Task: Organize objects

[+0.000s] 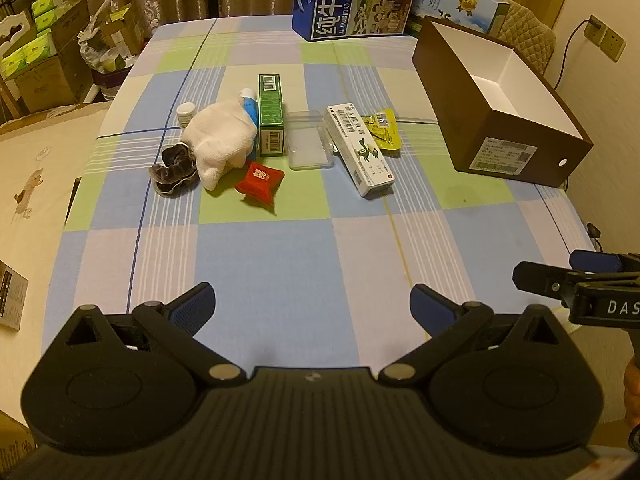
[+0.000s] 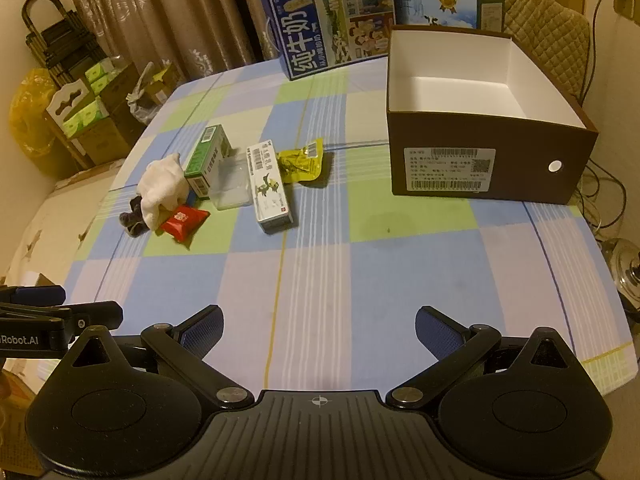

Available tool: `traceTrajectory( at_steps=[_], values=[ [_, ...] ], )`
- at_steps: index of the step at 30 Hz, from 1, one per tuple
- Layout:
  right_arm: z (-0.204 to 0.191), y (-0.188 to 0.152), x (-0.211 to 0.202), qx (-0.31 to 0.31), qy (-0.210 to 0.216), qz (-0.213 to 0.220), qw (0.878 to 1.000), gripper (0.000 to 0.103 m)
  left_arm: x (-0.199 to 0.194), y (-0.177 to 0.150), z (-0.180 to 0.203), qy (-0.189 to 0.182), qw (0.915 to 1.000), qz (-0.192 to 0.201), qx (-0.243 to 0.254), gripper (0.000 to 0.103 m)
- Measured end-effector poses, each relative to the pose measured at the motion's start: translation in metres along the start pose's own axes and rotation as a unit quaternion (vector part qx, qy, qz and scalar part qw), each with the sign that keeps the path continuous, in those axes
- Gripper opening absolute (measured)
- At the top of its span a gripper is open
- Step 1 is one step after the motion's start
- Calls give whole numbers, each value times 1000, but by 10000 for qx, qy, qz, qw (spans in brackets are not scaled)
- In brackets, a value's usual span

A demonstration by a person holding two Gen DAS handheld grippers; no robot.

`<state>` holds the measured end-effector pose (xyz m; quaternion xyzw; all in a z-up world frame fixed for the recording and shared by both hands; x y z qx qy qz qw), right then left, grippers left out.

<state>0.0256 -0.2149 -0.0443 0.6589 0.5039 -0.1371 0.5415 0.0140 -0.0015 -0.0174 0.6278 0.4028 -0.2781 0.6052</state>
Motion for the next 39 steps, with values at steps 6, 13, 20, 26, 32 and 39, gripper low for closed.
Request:
traceTrajectory(
  at_steps=[6,13,20,26,32,39],
  values=[
    [0,2,1,-32,36,-26,10000,100,1,2,-1,30,10000,-22,-34,102],
    [2,5,3,-67,62,-44,9999,100,2,3,0,63,10000,-25,-71,102],
    [4,6,4,-78,86,-61,9999,100,2,4,0,77,9999,-30,-87,102],
    [4,7,4,-87,85,-67,9999,100,2,5,0,79,9999,-38,-85,102],
    [5,7,4,-88,89,-69,9999,100,3,5,1,80,9999,-37,-86,102],
    [17,15,5,-117,140,-123,9998,100,2,6,1,92,9999,-46,-90,102]
  ],
)
Point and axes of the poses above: each gripper's, at about its wrist camera, not at the fingertips, and x roughly the way its jaws point, z to its right, y to its top, the point moved 2 cm from there along x, roughly the way its jaws point, and after that the axes turned 13 degrees about y, right-handed, at the moved point
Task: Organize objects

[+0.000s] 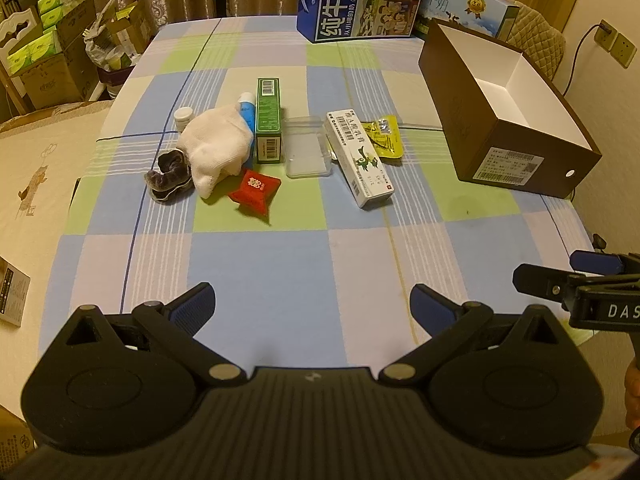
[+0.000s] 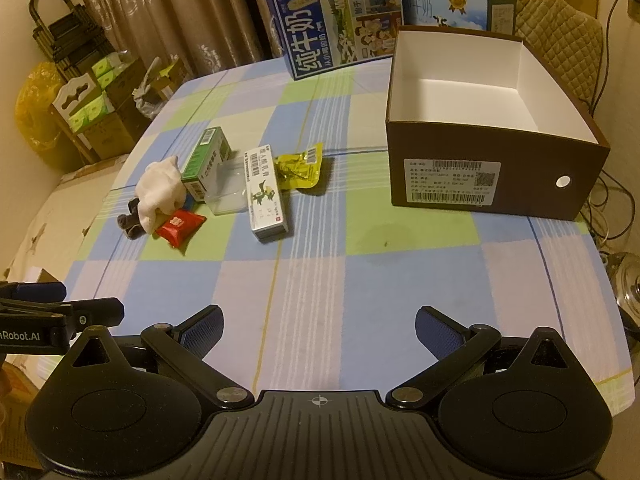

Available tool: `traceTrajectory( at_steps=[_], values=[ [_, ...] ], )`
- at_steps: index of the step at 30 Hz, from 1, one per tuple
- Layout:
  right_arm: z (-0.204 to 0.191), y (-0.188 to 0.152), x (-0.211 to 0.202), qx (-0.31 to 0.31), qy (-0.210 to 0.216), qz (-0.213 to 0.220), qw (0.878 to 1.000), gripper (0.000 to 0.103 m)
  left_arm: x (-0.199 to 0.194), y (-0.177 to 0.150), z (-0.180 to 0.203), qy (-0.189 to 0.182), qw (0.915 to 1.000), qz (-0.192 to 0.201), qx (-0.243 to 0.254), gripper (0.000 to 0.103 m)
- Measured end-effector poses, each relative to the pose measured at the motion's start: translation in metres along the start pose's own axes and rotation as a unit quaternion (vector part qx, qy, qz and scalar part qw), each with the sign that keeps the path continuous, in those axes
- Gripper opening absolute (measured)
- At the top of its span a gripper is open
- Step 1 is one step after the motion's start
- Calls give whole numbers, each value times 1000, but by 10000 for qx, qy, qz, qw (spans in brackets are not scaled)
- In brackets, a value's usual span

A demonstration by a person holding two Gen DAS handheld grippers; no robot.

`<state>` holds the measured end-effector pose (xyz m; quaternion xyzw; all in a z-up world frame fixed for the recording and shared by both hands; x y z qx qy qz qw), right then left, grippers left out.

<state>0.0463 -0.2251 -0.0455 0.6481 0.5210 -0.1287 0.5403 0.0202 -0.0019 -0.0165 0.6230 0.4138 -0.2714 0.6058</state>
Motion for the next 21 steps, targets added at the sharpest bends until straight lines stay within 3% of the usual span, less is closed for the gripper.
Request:
traceTrajectory(
  at_steps=[21],
  values=[
    [20,26,16,-376,282,-245,9986,100,11,18,22,295,9992,-188,-203,102]
  ],
)
Point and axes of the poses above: each gripper's, at about its wrist camera, not at the fingertips, and x roughly the way its jaws point, z to its right, y to its top, the point moved 2 cm from there along x, roughly the way its jaws point, and after that the axes turned 13 degrees about y, right-handed, at the moved point
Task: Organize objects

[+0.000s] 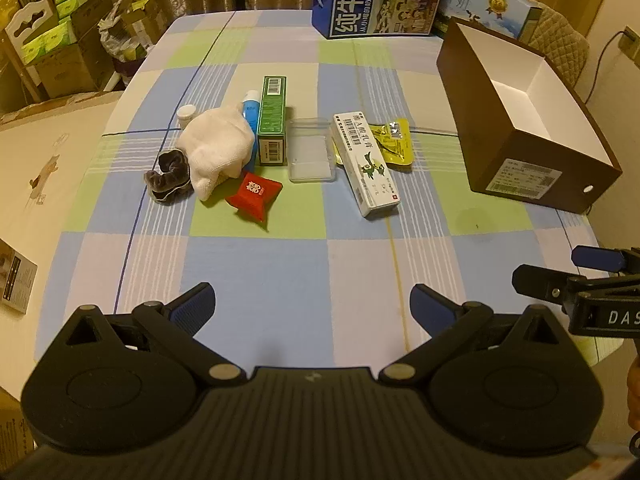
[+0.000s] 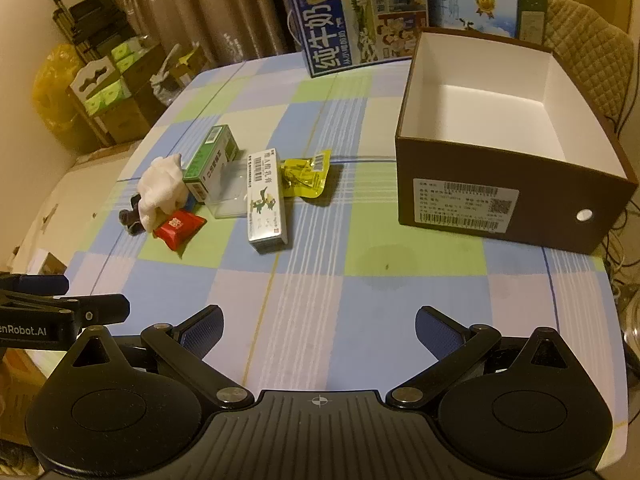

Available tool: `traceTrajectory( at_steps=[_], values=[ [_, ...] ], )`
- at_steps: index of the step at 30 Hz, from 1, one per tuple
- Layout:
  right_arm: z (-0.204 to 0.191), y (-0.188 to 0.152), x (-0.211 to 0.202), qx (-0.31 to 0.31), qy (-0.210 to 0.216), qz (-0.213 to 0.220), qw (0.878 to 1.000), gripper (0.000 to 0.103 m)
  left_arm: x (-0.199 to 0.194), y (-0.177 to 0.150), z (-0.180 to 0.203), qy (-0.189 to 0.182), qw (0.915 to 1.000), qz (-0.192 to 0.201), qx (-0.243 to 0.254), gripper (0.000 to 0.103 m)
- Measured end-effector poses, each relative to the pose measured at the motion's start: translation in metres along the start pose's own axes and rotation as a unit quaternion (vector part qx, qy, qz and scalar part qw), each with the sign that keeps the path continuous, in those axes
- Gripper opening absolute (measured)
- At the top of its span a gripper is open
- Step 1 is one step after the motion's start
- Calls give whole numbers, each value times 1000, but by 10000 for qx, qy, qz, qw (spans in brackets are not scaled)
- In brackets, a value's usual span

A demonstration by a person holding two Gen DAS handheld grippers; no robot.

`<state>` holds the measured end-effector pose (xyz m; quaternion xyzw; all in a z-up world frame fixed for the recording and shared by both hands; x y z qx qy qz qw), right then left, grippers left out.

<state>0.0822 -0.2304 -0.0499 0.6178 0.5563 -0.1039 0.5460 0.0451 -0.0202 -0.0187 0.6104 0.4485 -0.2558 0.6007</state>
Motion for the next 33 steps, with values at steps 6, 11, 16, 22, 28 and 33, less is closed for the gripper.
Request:
traceTrajectory(
  at_steps=[6,11,16,22,28,33],
  values=[
    [10,10,6,-162,105,-91,9998,100,6,8,8,117,9998,-85,-133,102],
    [21,19,10,-286,167,-162,9993,100,10,15,18,197,9995,-127,-231,102],
    [32,25,12,-399,231,-226,9987,100,13,22,29,265,9990,-173,-323,102],
    [44,30,14,-524,358,-289,9976,100,17,25,40,404,9980,-228,-433,102],
    [46,35,19,-813,516,-390,9946,100,17,24,38,677,9951,-268,-663,102],
    [40,38,30,-911,691,-467,9923,100,23,20,25,830,9923,-385,-841,102]
  ],
)
Point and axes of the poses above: each gripper's, at about its wrist camera, not at the fingertips, and x roughly the way its jaws point, z to its right, y to its top, the point moved 2 cm from there along x, roughly the way its jaws point, and after that the axes turned 13 degrees about y, right-handed, at the moved point
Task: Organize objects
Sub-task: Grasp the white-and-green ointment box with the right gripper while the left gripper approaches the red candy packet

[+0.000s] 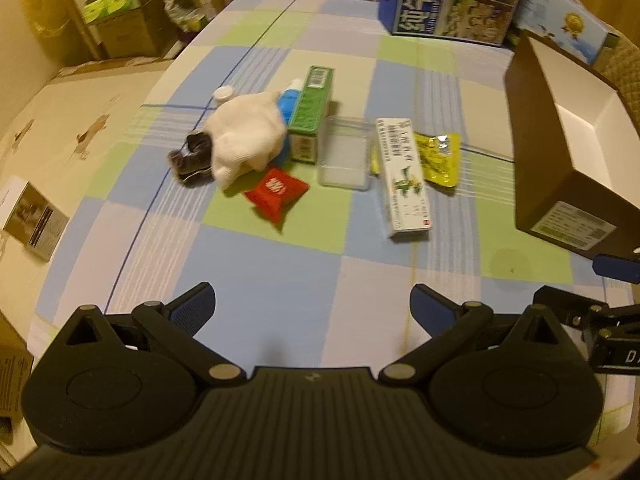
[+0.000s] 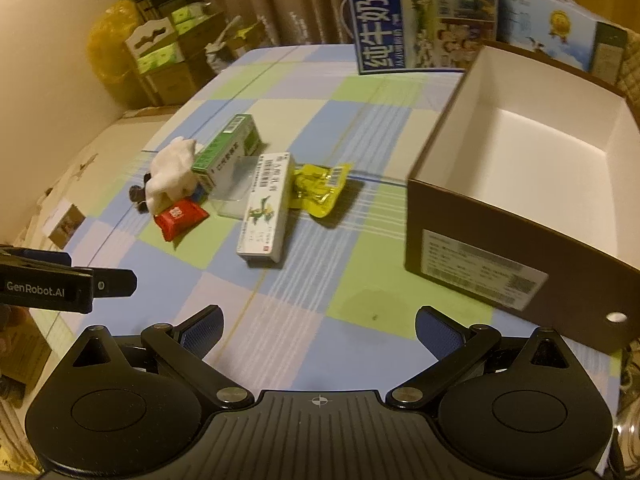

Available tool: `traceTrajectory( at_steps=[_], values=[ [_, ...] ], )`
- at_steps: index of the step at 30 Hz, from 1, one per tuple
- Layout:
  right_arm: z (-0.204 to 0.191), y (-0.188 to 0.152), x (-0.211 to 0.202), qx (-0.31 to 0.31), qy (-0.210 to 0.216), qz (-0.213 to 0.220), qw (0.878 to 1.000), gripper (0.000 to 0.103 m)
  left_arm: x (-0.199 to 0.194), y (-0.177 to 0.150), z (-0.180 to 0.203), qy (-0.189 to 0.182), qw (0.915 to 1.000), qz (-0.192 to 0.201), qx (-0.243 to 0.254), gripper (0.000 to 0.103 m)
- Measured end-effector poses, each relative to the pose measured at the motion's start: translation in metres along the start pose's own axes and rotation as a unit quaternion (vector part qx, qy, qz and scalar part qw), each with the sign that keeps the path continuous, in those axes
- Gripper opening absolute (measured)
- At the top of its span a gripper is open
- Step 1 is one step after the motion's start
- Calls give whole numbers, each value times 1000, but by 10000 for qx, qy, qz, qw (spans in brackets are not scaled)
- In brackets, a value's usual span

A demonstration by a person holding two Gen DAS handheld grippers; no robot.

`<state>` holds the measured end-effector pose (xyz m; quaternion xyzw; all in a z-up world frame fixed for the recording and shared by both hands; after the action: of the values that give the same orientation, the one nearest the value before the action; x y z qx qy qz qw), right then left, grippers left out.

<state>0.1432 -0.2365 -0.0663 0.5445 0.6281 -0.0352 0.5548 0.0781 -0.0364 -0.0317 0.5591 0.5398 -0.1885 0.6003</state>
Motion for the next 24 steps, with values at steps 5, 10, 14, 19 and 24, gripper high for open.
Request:
traceTrajectory(
  at_steps=[5,10,14,19,24],
  values=[
    [-5,6,15,90,84,22,9999,100,12,2,-16,54,9999,-95,-84,102],
    [-14,14,29,148,19,158,9998,98,26,11,-34,-71,10000,29,-8,102],
    [-20,23,45,280,-31,243,9993,90,38,25,-43,-185,9995,197,170,102],
    [-30,33,69,278,-146,287,9991,80,55,38,-56,-333,9985,300,319,102],
    [-35,45,96,208,-317,275,9989,69,72,51,-70,-395,9980,300,392,102]
  ],
)
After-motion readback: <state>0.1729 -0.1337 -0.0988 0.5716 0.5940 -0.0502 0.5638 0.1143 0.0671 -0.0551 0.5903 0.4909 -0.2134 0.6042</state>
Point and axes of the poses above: each gripper's, at about its wrist camera, not at the fingertips, and x roughly the way its jaws point, z to its right, y to its top, the point moved 2 cm from there along x, roughly the way its jaws point, and after that the axes turned 13 degrees about y, right-handed, at the moved point
